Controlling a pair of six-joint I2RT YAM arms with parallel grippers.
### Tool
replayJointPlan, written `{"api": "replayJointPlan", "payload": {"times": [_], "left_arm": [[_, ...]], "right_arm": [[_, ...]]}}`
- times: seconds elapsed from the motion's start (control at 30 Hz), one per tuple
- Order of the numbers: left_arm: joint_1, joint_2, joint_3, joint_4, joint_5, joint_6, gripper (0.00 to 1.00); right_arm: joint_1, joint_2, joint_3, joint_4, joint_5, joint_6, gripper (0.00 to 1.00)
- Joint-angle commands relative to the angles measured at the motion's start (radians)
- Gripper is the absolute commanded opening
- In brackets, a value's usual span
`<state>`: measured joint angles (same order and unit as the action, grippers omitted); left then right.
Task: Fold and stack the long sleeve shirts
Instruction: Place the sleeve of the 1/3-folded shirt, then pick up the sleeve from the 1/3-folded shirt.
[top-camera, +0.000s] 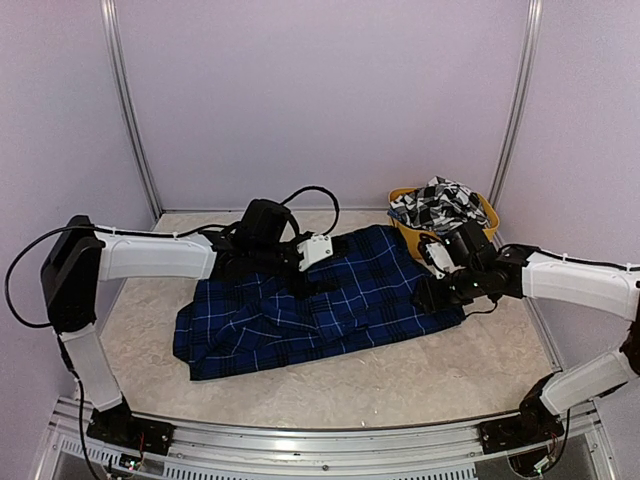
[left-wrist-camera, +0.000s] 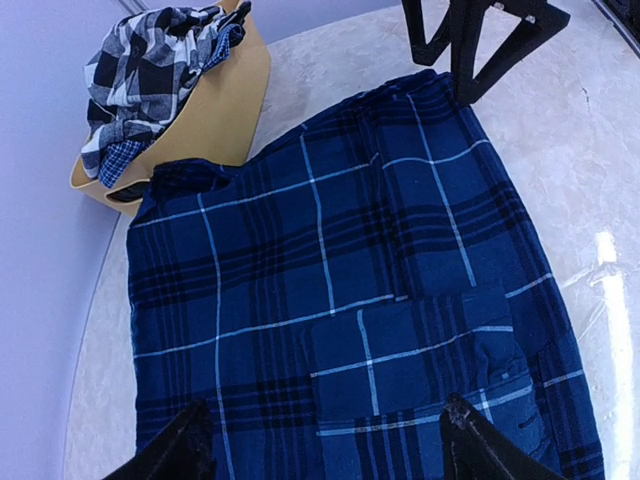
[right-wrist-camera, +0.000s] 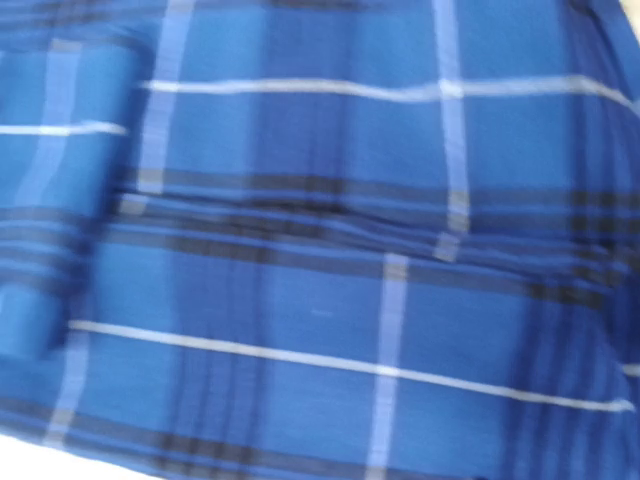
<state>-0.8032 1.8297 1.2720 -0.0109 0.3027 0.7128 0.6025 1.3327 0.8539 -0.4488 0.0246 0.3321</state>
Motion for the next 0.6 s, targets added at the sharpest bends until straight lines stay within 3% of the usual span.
{"api": "replayJointPlan", "payload": {"times": [0.0, 0.07, 0.33, 0.57], "left_arm": [[0.007, -0.118, -0.085, 0.134, -0.011, -0.104, 0.89], [0.015, -0.180, -0.140, 0.148, -0.027, -0.154, 0.99], [0.035, -0.406, -0.353, 0.128, -0.279, -0.505, 0.99], [0.074, -0.458, -0.376, -0.081, -0.474, -0.800, 0.99]], "right_arm": [[0.065, -0.063, -0.008, 0.103, -0.098, -0.046, 0.61], [0.105, -0.050, 0.017, 0.110, -0.105, -0.070, 0.64], [0.282, 0.185, 0.209, 0.115, -0.032, -0.075, 0.72], [0.377, 0.491, 0.432, 0.064, 0.035, -0.055, 0.72]]}}
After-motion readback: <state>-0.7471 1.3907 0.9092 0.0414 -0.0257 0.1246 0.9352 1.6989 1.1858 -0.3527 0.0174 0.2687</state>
